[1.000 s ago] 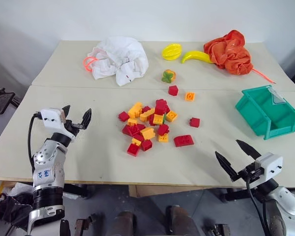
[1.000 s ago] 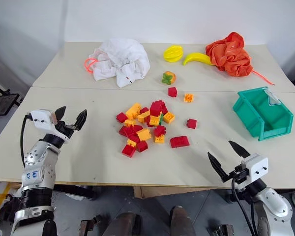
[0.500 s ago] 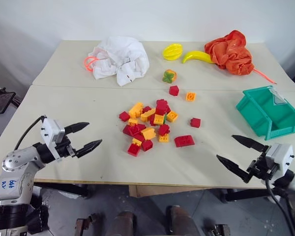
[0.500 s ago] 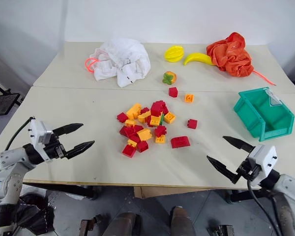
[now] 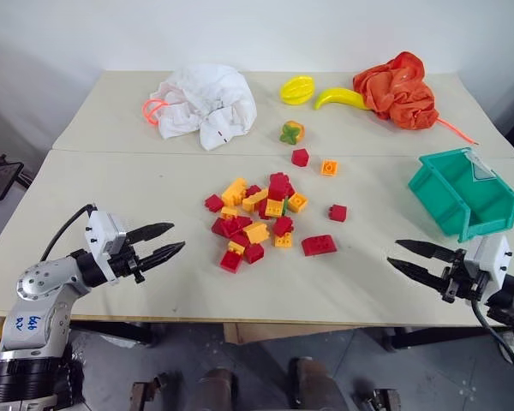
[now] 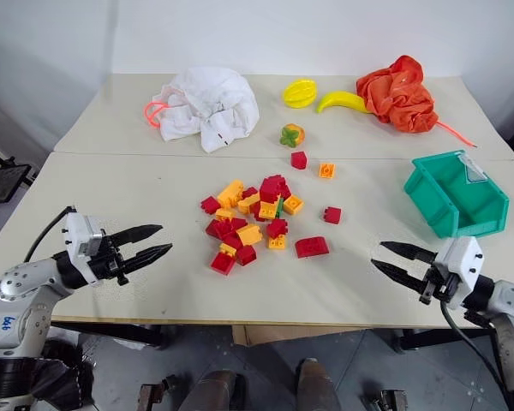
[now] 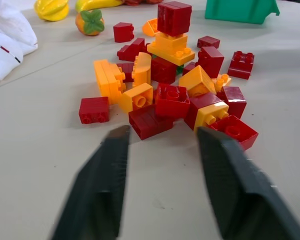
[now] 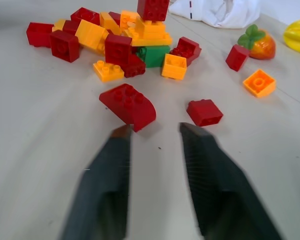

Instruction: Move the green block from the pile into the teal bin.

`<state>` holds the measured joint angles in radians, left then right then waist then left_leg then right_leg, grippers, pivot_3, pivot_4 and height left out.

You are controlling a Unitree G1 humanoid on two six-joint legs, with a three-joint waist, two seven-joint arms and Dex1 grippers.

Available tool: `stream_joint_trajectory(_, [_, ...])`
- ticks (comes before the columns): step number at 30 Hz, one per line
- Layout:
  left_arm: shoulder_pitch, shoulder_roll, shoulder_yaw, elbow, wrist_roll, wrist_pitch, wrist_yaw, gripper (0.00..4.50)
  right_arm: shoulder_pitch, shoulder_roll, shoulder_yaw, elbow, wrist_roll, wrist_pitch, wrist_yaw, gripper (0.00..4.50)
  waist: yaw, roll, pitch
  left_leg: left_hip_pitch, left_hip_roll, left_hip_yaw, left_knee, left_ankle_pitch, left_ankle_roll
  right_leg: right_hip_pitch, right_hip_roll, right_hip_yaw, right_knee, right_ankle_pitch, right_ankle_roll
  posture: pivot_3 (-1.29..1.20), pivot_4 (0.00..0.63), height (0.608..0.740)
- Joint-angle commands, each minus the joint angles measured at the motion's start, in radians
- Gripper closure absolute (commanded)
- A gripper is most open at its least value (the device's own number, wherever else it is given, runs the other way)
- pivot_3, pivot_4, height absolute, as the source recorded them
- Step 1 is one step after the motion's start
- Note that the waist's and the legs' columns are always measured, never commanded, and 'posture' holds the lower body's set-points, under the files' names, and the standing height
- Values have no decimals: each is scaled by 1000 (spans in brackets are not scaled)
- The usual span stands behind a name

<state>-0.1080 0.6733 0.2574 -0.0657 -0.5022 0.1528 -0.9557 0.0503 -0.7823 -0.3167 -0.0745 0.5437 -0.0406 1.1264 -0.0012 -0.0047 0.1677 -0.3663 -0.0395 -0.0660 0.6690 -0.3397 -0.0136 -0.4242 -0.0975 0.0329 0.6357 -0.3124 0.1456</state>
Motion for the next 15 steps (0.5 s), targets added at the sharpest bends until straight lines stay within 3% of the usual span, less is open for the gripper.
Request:
stream_joint_trajectory(1, [-10, 1, 20, -22, 0, -17, 9, 3632, -30, 6, 17, -64, 12, 40, -22, 4360, 0, 0, 0, 0, 0, 0, 0, 0, 0, 0, 0, 0, 0, 0, 0, 0, 150, 740])
stream_joint_trajectory(4, [-18, 2, 19, -20, -5, -20, 4, 4464, -56, 12, 45, -97, 12, 78, -37, 4500, 0, 0, 0, 0, 0, 0, 0, 0, 0, 0, 0, 0, 0, 0, 0, 0, 150, 740])
stream_joint_trajectory(7, [-21, 6, 20, -20, -2, 7, 24, 4464, -97, 27, 93, -146, 19, 130, -58, 4500, 0, 0, 0, 0, 0, 0, 0, 0, 0, 0, 0, 0, 0, 0, 0, 0, 150, 740])
stream_joint_trajectory(10, [-27, 9, 27, -34, -52, 78, 25, 3870, -170, 57, 173, -199, 17, 195, -81, 4500, -3, 0, 0, 0, 0, 0, 0, 0, 0, -1, 0, 0, 0, 0, 0, 0, 150, 740])
stream_joint_trajectory(15, [-25, 17, 15, -58, -67, 91, -21, 2444, -327, 128, 321, -187, -59, 272, -133, 4500, -4, 0, 0, -2, 0, 0, 0, 0, 0, -2, 0, 0, 0, 0, 0, 0, 150, 740])
